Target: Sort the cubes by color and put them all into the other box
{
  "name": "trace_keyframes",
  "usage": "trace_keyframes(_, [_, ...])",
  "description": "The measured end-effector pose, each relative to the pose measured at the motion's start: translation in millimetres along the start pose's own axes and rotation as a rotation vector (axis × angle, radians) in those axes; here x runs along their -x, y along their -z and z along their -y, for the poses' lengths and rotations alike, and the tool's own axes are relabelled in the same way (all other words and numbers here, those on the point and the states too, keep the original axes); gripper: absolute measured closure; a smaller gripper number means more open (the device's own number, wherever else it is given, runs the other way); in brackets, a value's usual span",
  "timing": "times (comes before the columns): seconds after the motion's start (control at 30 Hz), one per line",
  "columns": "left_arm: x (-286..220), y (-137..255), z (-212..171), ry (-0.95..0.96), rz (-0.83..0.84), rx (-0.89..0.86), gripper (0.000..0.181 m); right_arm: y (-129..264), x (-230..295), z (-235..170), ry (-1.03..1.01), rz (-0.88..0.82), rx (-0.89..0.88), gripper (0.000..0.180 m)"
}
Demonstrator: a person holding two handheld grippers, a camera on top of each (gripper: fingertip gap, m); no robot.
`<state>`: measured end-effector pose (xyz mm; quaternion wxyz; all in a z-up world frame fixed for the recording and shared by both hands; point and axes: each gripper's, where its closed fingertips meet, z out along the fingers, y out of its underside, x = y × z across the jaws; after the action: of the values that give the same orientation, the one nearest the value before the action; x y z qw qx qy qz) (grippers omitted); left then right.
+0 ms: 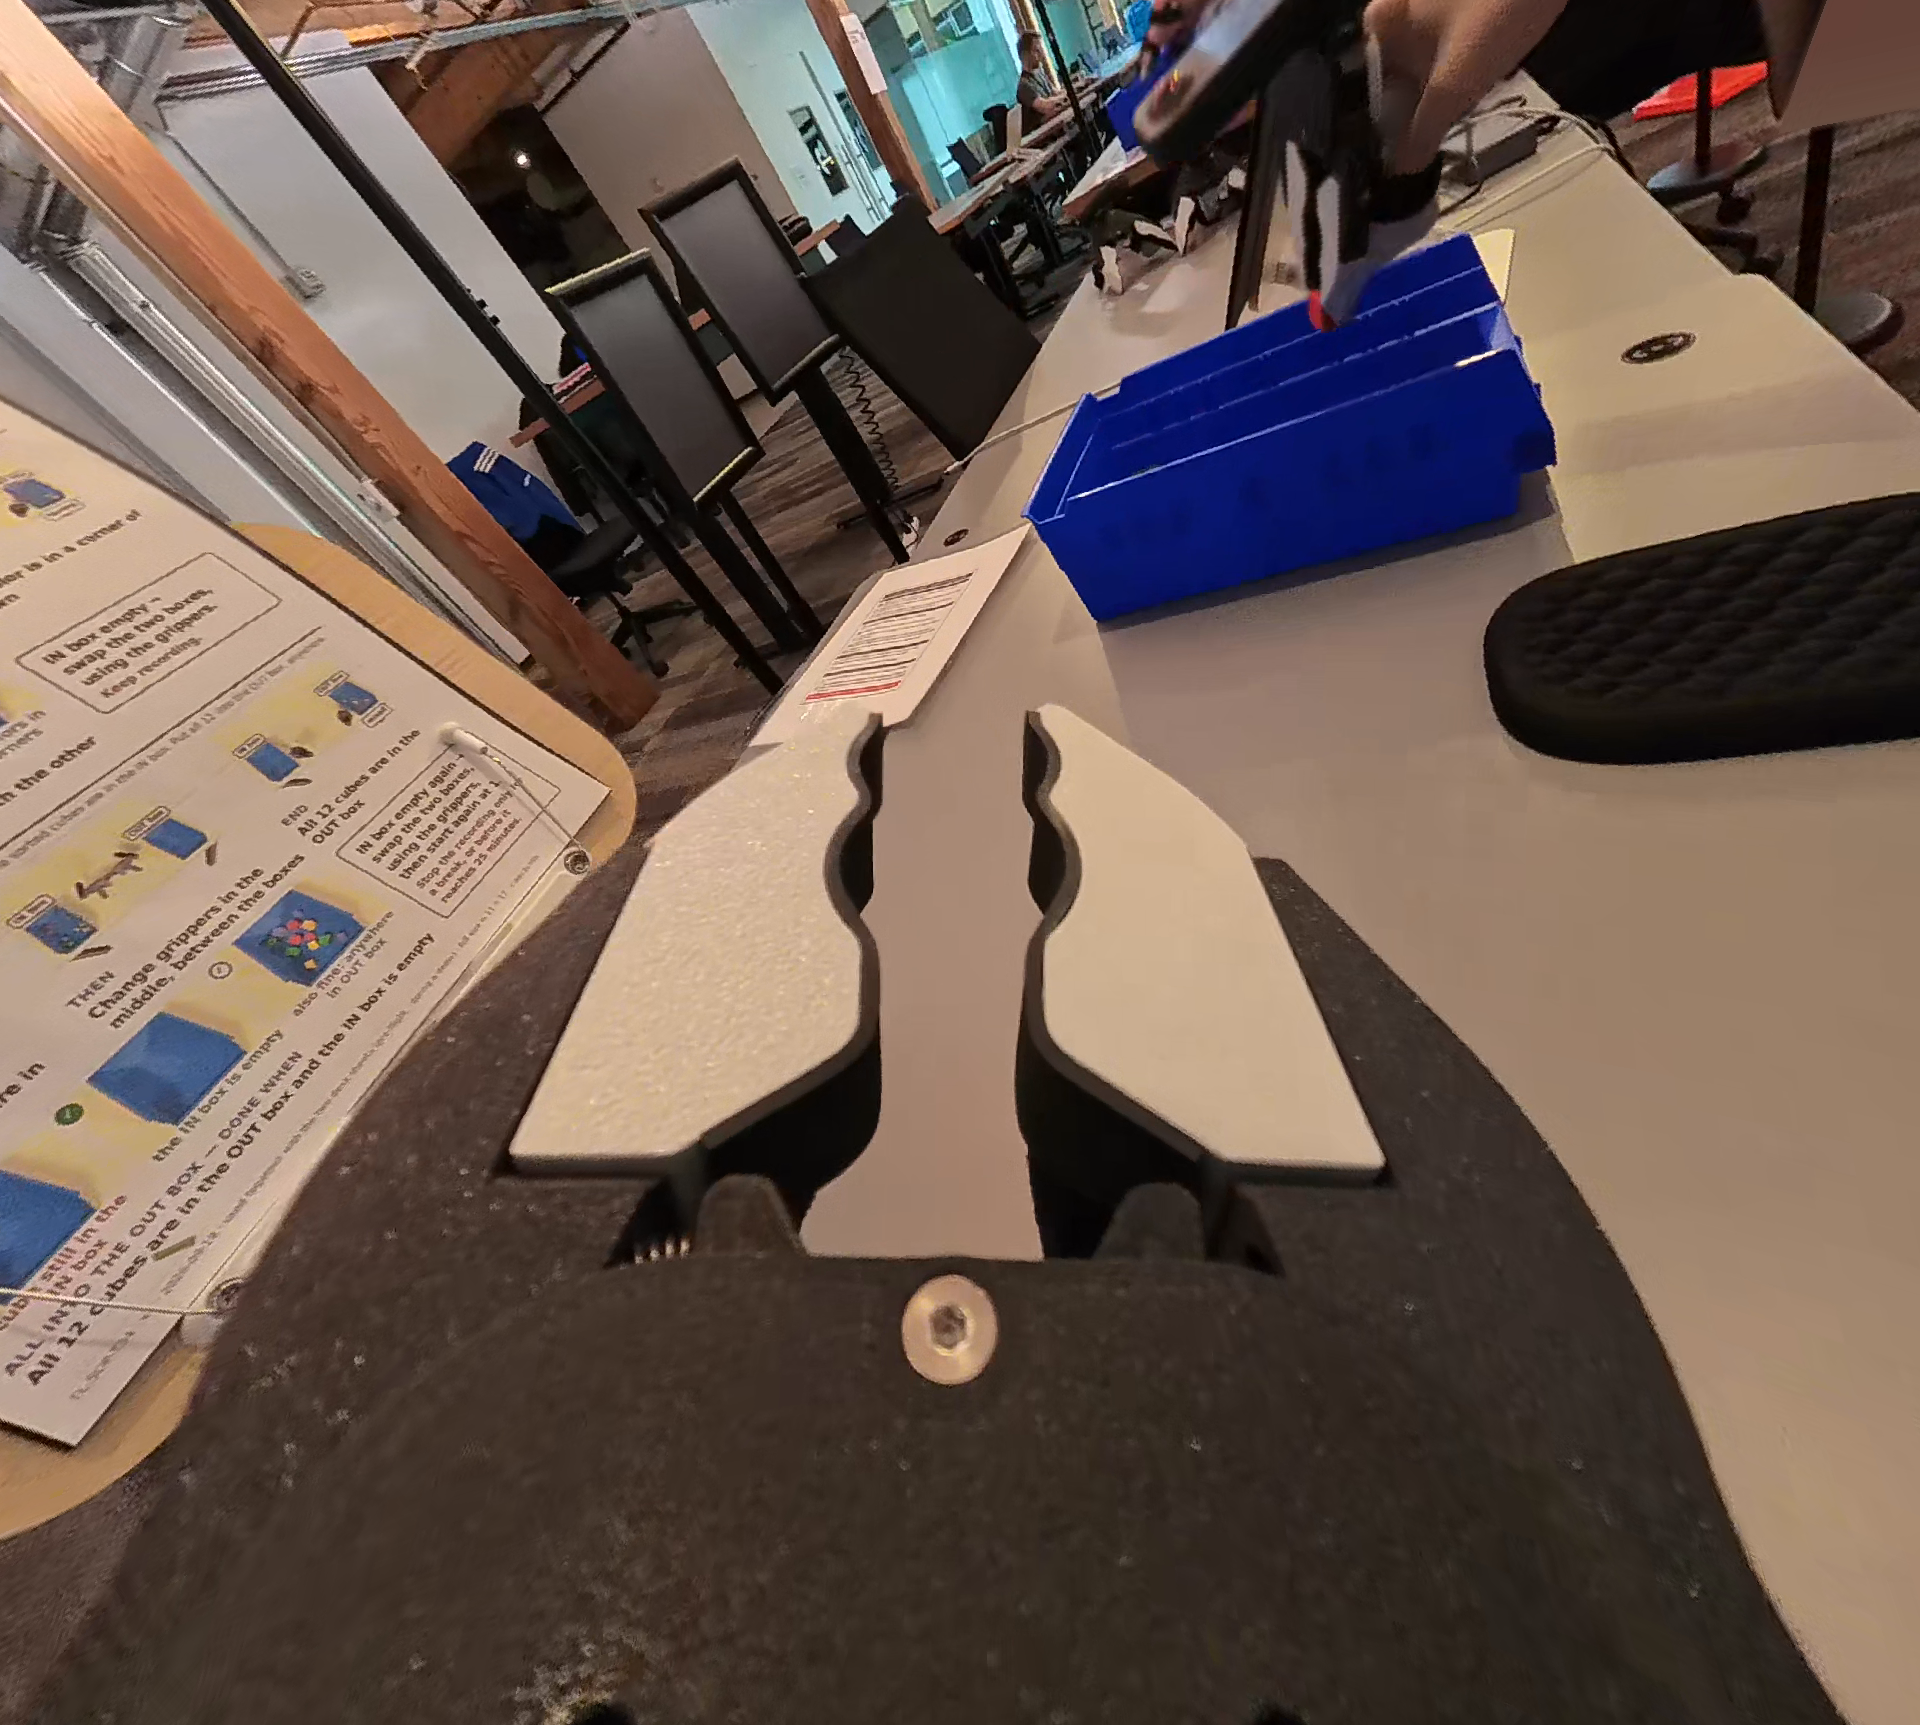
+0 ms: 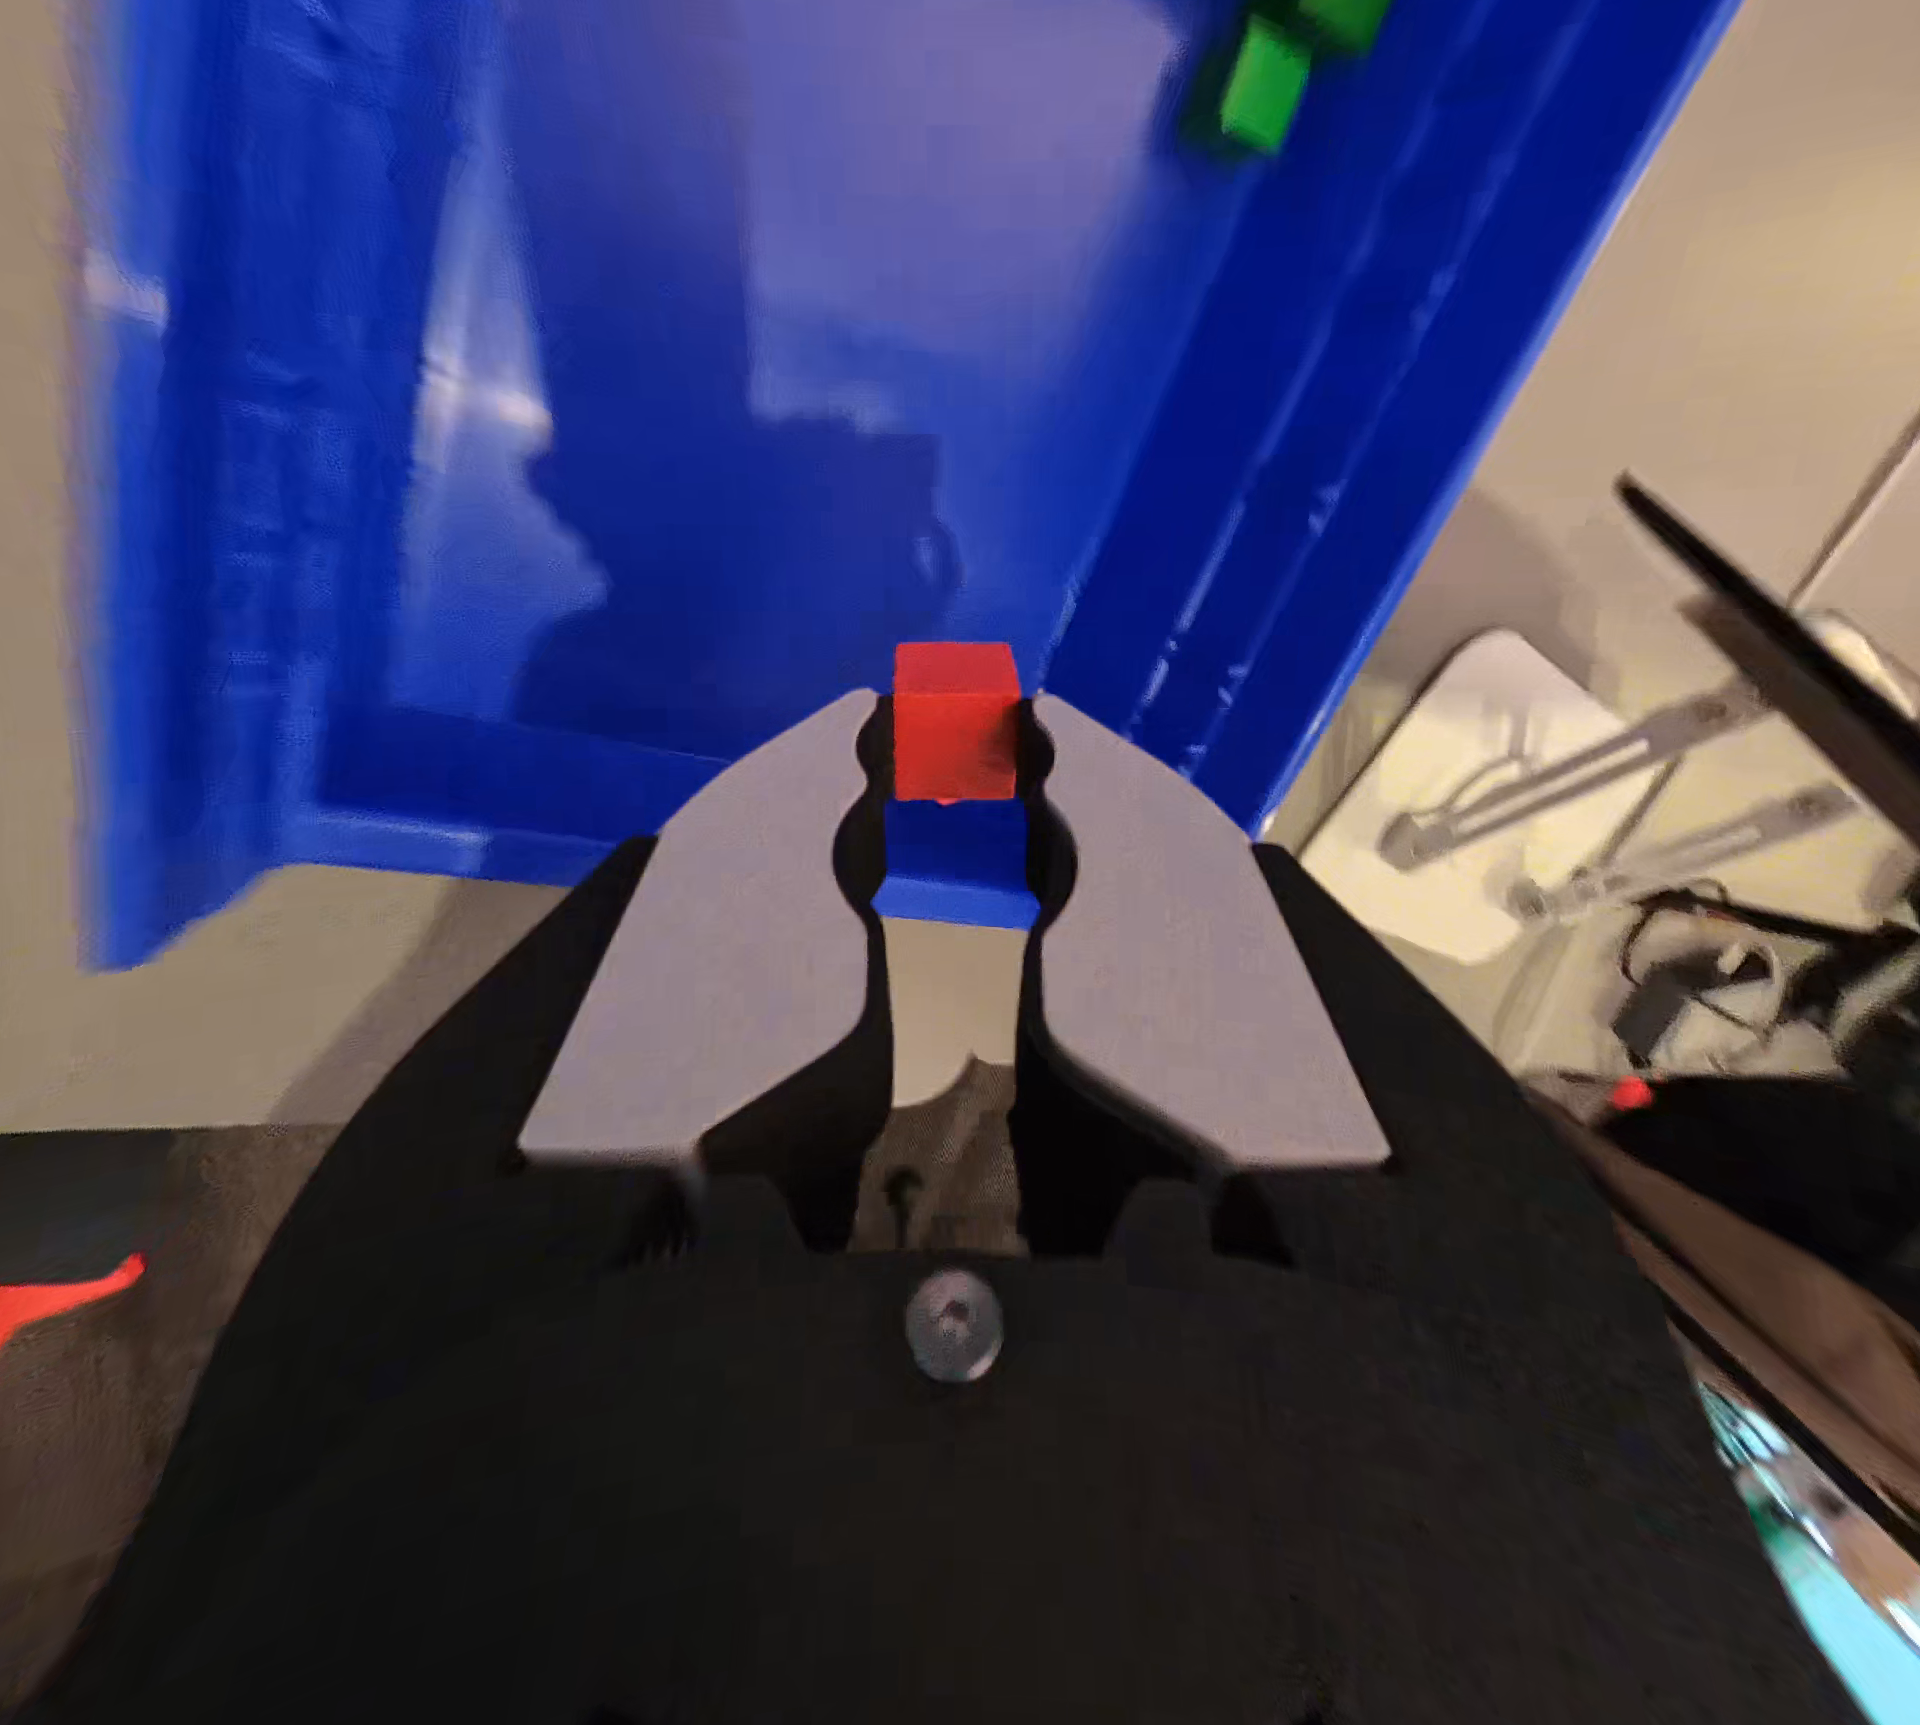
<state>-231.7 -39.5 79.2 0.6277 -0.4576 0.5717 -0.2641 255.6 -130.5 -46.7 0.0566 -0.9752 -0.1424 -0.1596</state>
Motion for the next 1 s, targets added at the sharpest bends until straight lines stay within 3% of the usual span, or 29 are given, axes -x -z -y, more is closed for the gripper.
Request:
trace_keyframes(0.17, [-5.2, -1.8, -4.8, -0.008, -0.008, 0.021, 0.157, -53.1, -2.7, -27.0, 0.006, -0.017, 0.110, 0.158])
trace_keyframes(0.43, [-10.4, -4.5, -14.2, -0.007, -0.024, 0.052, 0.158, -86.9, 3.1, -31.2, -0.015, 0.034, 0.141, 0.157])
trace_keyframes(0.9, [-11.4, -3.7, -19.6, -0.006, -0.032, 0.065, 0.160, -105.8, -10.2, -56.3, -0.071, 0.013, 0.247, 0.157])
trace_keyframes(1.0, [-11.6, -3.5, -18.9, -0.010, -0.032, 0.065, 0.161, -104.7, -10.7, -53.2, -0.086, 0.016, 0.210, 0.149])
